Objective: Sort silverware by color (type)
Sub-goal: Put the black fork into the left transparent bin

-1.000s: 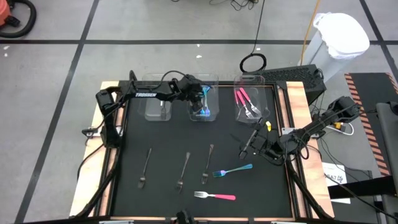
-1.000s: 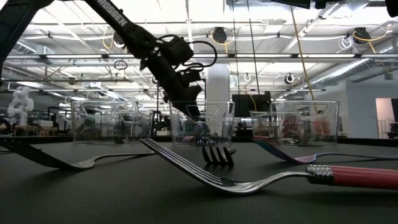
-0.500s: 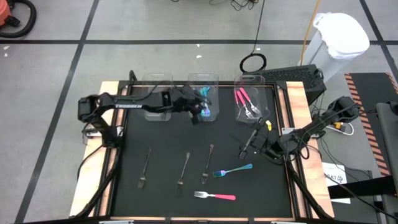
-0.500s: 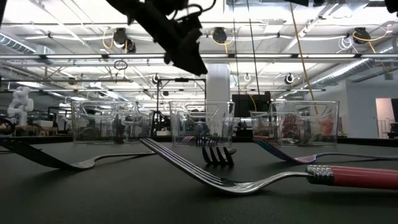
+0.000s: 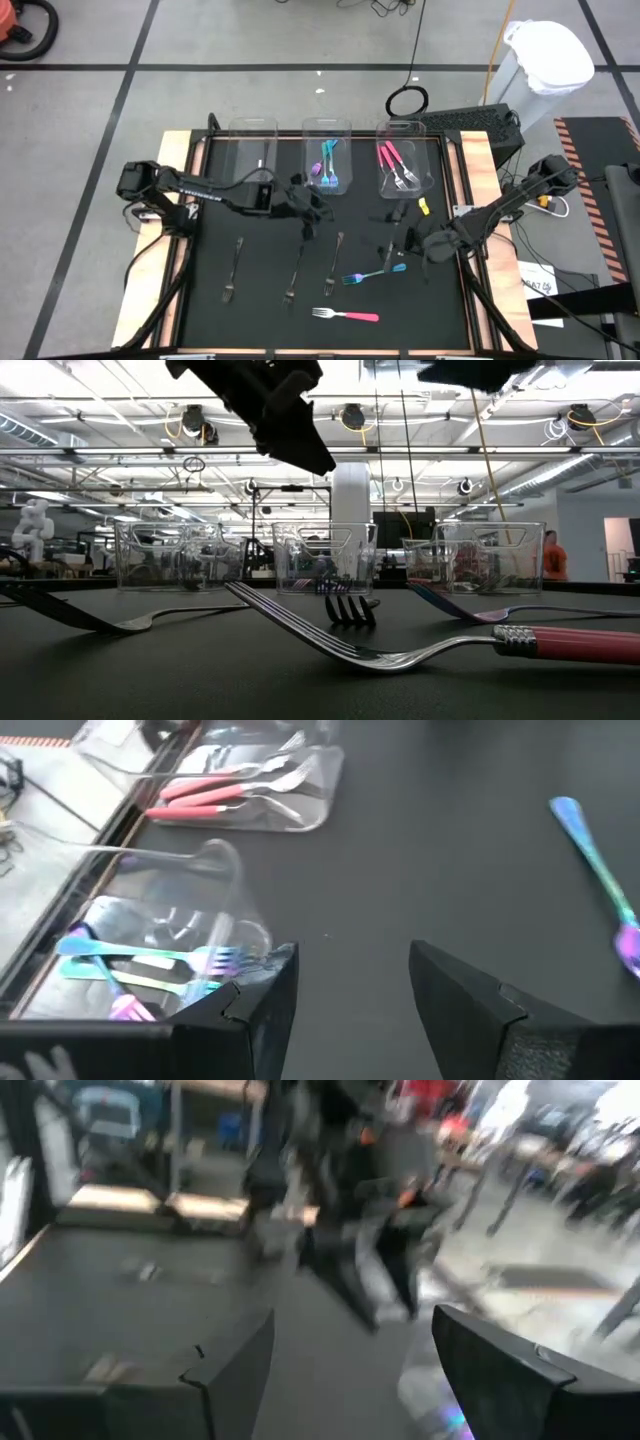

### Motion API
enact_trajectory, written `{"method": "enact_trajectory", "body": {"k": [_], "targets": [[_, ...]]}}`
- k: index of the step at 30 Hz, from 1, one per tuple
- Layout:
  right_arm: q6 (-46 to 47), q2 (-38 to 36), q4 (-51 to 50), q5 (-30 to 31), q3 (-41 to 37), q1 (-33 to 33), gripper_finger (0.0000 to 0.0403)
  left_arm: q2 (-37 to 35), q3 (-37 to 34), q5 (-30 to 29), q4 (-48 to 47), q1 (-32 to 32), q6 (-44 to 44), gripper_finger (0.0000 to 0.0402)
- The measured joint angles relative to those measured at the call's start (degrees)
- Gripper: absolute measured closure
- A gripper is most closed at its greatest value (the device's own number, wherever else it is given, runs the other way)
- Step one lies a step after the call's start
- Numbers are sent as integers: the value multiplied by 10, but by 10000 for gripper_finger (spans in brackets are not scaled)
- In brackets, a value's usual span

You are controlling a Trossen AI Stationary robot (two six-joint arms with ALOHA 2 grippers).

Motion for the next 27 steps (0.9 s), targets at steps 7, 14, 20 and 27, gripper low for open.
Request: {"method": "enact_trajectory", "body": {"k": [7, 14, 20, 27], "targets": [[61, 0, -30, -122, 1, 4, 133, 0, -5, -17, 7, -47, -21, 207], [109, 26, -67, -146, 1, 4, 133, 0, -35, -50, 36, -96, -42, 207], [114, 75, -72, -153, 1, 4, 133, 0, -36, -62, 52, -130, -73, 207], [152, 124, -125, -225, 1, 4, 133, 0, -36, -73, 64, -162, -91, 207]]}}
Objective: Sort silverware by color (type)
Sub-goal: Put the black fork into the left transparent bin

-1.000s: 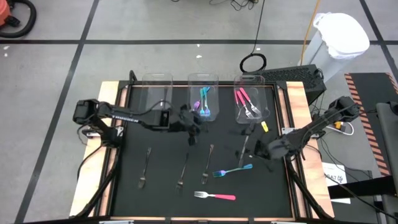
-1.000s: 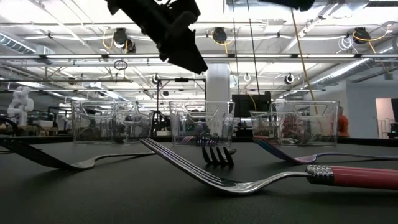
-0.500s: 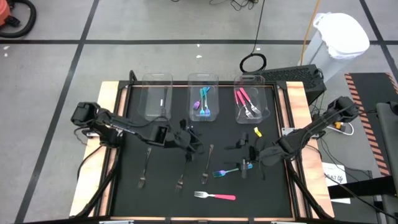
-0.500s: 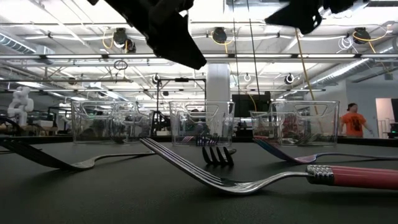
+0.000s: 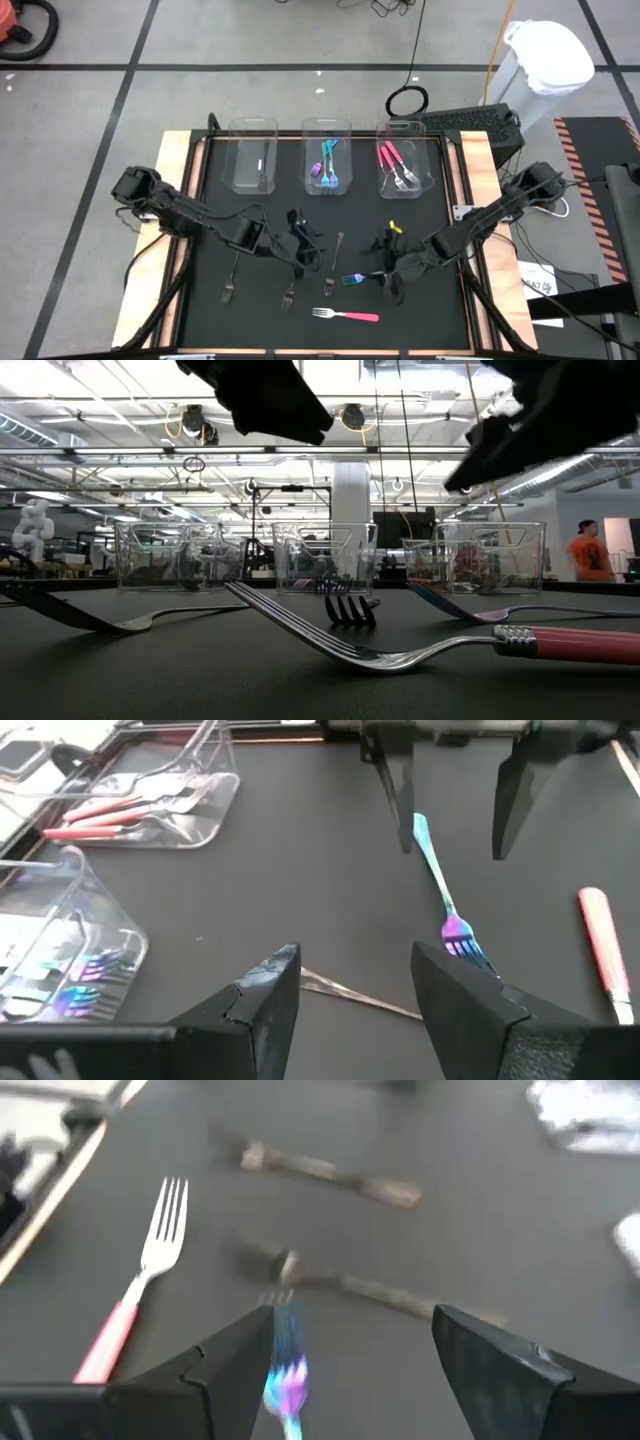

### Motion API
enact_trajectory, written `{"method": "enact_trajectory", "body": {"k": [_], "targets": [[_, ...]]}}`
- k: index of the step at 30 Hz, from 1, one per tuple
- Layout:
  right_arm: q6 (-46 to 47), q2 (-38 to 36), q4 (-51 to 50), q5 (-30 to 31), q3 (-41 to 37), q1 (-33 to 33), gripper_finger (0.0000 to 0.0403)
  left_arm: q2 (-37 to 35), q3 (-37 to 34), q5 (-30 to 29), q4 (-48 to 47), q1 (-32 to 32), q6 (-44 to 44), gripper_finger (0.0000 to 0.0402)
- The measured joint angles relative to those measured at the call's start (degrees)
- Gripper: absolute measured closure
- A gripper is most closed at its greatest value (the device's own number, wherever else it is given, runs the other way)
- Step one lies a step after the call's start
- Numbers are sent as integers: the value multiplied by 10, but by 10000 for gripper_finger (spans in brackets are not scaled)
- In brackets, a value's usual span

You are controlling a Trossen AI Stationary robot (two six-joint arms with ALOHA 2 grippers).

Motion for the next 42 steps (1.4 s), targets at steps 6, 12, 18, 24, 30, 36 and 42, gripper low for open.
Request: {"method": "enact_trajectory", "body": {"k": [6, 12, 18, 24, 30, 36, 42], "targets": [[32, 25, -46, -13, 0, 0, 133, 0, 0, -9, -1, -16, -20, 207], [60, 57, -47, -54, 0, 0, 138, 0, 0, -9, 0, -30, -29, 207], [85, 89, -47, -89, 0, -1, 165, 0, 0, -13, 0, -37, -30, 207], [90, 91, -51, -87, -1, -2, 187, 0, 0, -15, 2, -36, -30, 207], [89, 91, -51, -87, -1, -2, 195, 0, 0, -15, 2, -36, -30, 207], [87, 91, -51, -86, -1, -2, 195, 0, 0, -13, -16, -36, -29, 207], [78, 91, -21, -83, -1, -2, 195, 0, 0, 12, -64, -37, -45, 207]]}}
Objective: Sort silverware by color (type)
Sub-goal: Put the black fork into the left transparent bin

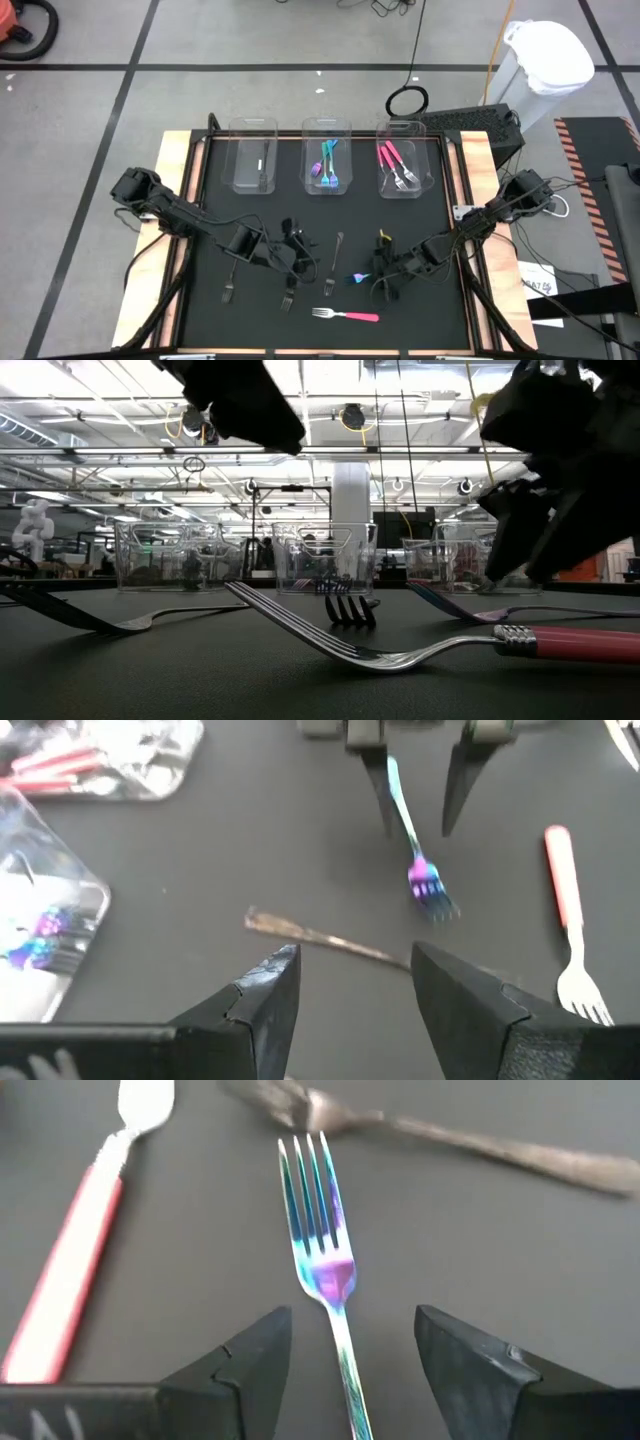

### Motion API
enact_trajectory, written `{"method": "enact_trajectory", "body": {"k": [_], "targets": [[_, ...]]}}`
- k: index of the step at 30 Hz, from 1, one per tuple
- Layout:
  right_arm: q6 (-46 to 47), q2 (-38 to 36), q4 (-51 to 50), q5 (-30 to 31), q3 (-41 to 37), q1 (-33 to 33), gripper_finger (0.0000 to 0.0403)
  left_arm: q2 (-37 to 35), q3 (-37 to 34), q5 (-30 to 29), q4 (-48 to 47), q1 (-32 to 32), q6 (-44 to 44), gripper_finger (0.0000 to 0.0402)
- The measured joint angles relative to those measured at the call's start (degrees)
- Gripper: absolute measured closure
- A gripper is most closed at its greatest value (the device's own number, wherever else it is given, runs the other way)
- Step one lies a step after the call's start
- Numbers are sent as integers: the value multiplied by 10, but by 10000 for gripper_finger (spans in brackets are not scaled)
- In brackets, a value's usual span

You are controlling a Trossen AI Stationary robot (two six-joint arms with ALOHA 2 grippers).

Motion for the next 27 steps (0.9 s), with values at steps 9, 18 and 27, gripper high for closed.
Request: {"method": "enact_trajectory", "body": {"k": [9, 18, 27], "targets": [[-28, 0, 125, 14, 0, -30, 195, 0, 0, 15, -22, 0, -5, 207], [-123, 0, 185, 42, 9, -41, 195, 0, 0, 17, -11, 0, -5, 207], [-226, 93, 38, -58, 154, -76, 195, 0, 0, 19, 6, 0, -17, 207]]}}
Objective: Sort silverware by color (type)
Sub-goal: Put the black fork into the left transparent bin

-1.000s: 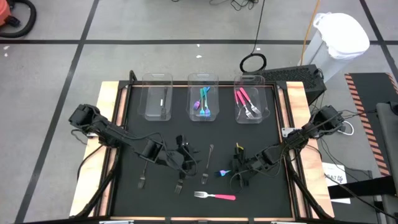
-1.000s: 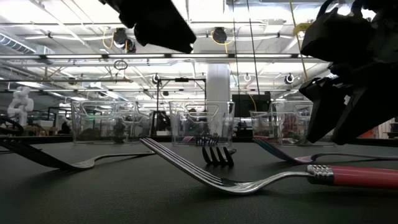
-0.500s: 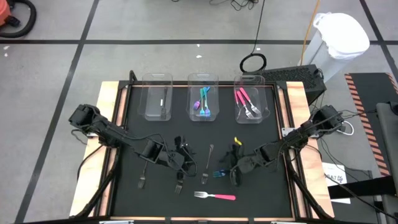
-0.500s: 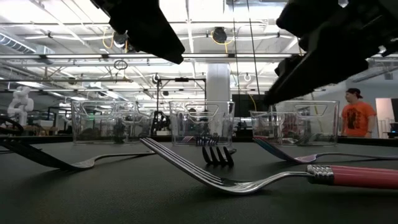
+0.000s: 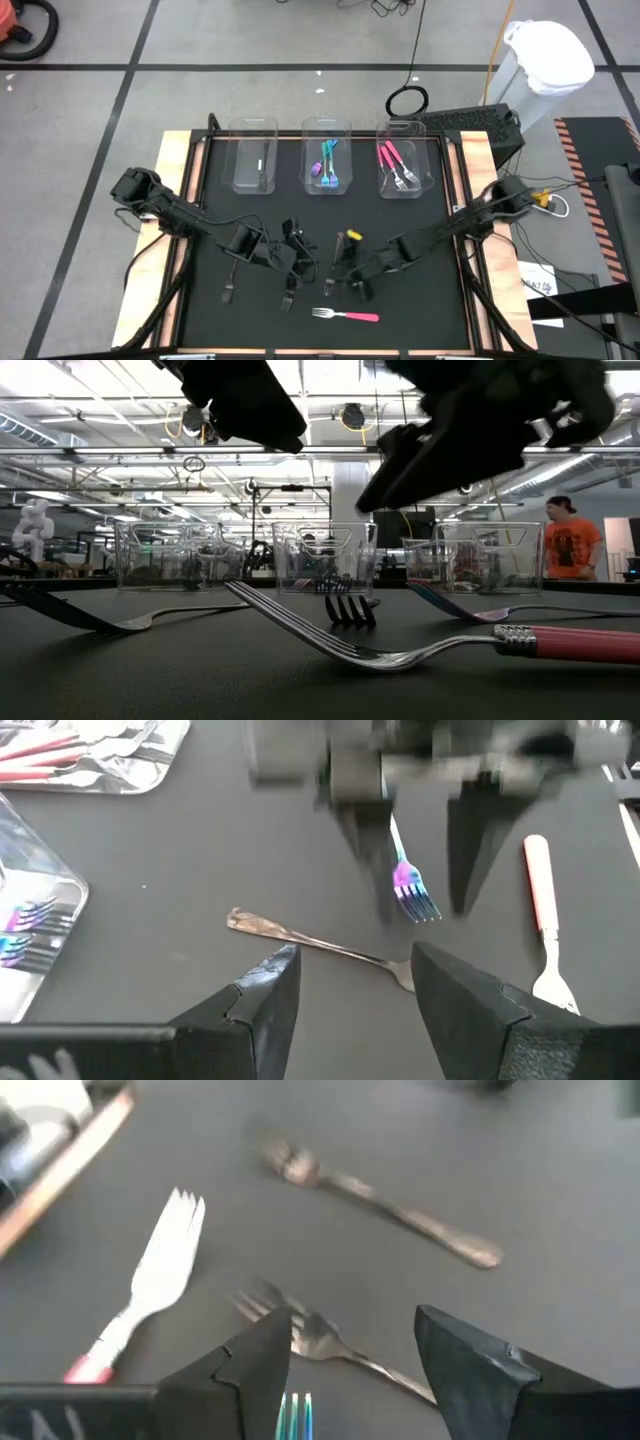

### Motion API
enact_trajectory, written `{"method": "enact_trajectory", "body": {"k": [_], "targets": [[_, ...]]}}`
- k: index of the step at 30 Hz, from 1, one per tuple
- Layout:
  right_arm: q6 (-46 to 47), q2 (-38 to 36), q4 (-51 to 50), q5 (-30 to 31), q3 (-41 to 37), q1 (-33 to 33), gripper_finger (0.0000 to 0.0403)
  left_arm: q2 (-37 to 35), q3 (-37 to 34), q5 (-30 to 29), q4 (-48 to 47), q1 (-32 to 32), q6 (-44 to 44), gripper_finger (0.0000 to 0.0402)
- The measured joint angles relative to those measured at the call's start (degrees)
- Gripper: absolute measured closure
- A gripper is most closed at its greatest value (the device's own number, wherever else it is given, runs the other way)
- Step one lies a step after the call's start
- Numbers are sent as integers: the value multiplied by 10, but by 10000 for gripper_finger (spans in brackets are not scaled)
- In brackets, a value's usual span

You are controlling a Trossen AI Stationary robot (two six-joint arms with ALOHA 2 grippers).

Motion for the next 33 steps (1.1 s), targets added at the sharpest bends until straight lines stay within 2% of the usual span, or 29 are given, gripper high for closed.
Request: {"method": "enact_trajectory", "body": {"k": [7, 12, 16, 20, 26, 29, 33], "targets": [[-93, 108, -230, -22, 162, -20, 195, 0, 0, 18, -37, -8, -36, 207], [-151, 142, -286, -40, 221, -35, 197, 0, 0, 29, -94, -30, -43, 207], [-190, 145, -291, -63, 232, -49, 213, 0, 0, 21, -101, -54, -15, 207], [-218, 145, -312, -110, 232, -71, 237, 0, 0, -2, -98, -73, 18, 207], [-244, 153, -335, -129, 232, -99, 265, 0, 0, -26, -95, -70, 54, 207], [-263, 160, -332, -153, 232, -109, 272, 0, 0, -32, -93, -61, 69, 207], [-291, 177, -343, -156, 233, -115, 279, -5, 0, -34, -88, -50, 94, 207]]}}
